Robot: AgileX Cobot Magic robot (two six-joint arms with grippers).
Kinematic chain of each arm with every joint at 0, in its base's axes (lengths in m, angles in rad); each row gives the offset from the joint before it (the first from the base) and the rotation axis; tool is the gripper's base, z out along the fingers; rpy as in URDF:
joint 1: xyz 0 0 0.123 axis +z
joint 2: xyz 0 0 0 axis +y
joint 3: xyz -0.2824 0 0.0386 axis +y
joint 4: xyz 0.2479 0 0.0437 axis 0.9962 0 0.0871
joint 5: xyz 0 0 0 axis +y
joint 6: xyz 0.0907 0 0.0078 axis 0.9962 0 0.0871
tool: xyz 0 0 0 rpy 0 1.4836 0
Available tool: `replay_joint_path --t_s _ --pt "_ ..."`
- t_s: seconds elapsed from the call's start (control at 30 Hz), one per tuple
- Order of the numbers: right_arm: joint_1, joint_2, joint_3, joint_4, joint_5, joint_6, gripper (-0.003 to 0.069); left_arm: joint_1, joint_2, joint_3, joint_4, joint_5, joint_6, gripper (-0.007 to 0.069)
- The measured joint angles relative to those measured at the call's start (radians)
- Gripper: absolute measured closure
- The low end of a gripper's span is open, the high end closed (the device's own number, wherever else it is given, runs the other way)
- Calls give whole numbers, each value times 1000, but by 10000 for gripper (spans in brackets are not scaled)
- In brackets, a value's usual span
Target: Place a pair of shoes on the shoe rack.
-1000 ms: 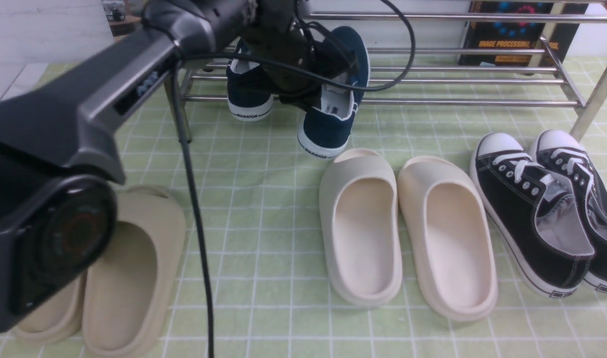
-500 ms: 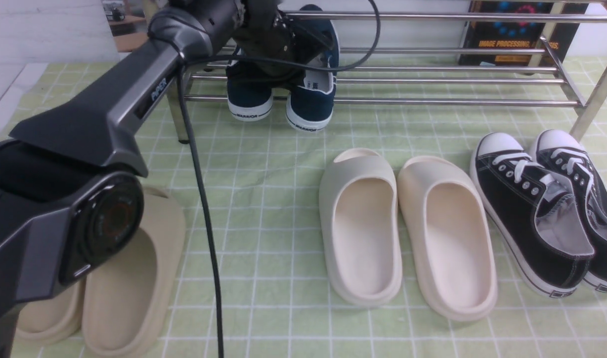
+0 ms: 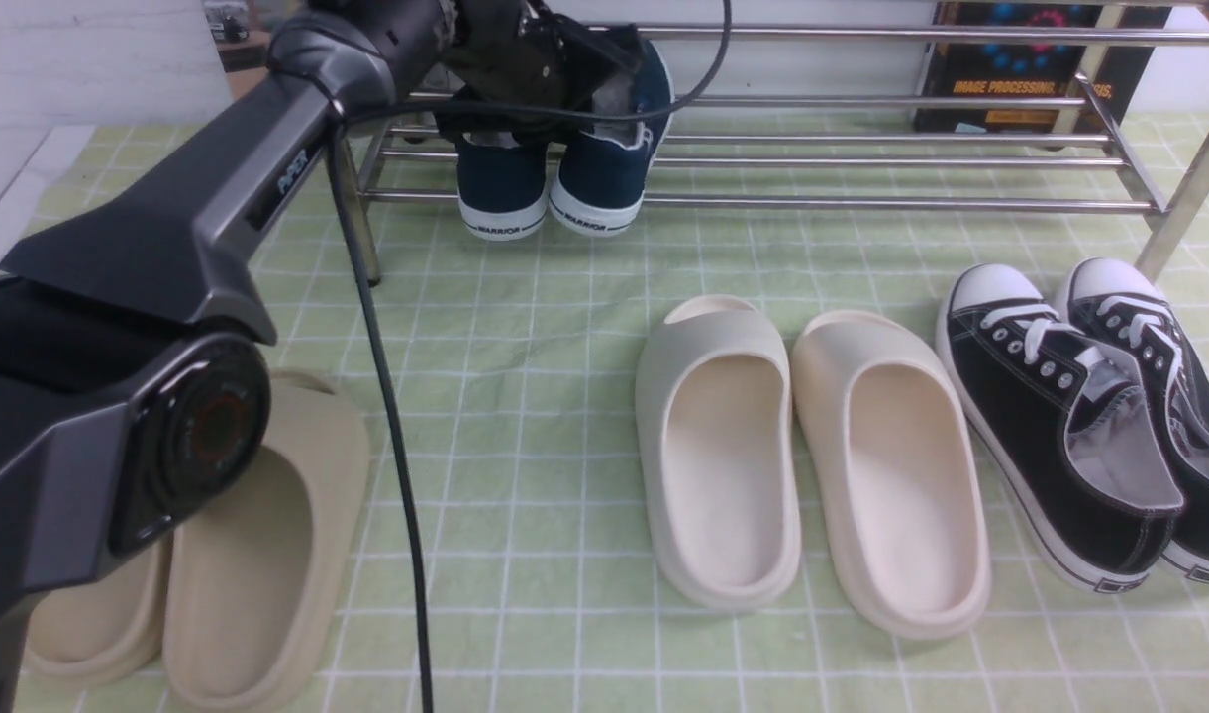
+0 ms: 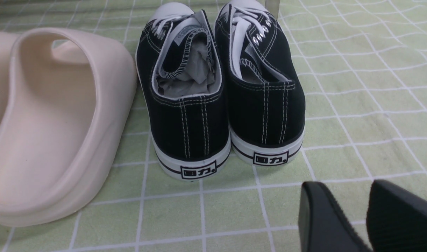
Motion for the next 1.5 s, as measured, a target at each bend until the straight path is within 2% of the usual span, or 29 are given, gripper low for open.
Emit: replay_joint_path --t_s 0.27,0.47,0.63,0.77,0.97,1.07,1.3,1.5 --pt "0 0 0 0 0 0 419 2 14 -24 -33 9 26 353" --pt "0 0 0 0 0 0 419 2 -3 -140 -36 115 82 331" --pt "0 0 0 0 0 0 419 1 -72 -217 -4 259 143 375" --pt "0 0 0 0 0 0 419 1 -169 -237 52 353 164 461" --pt "0 0 0 0 0 0 419 1 -315 -226 72 401 199 573" --pt "0 0 0 0 0 0 419 1 -483 -133 83 402 248 638" --pt "0 0 0 0 0 0 419 1 -762 139 185 427 259 638" --pt "0 0 0 0 0 0 419 1 -1055 498 261 427 226 638"
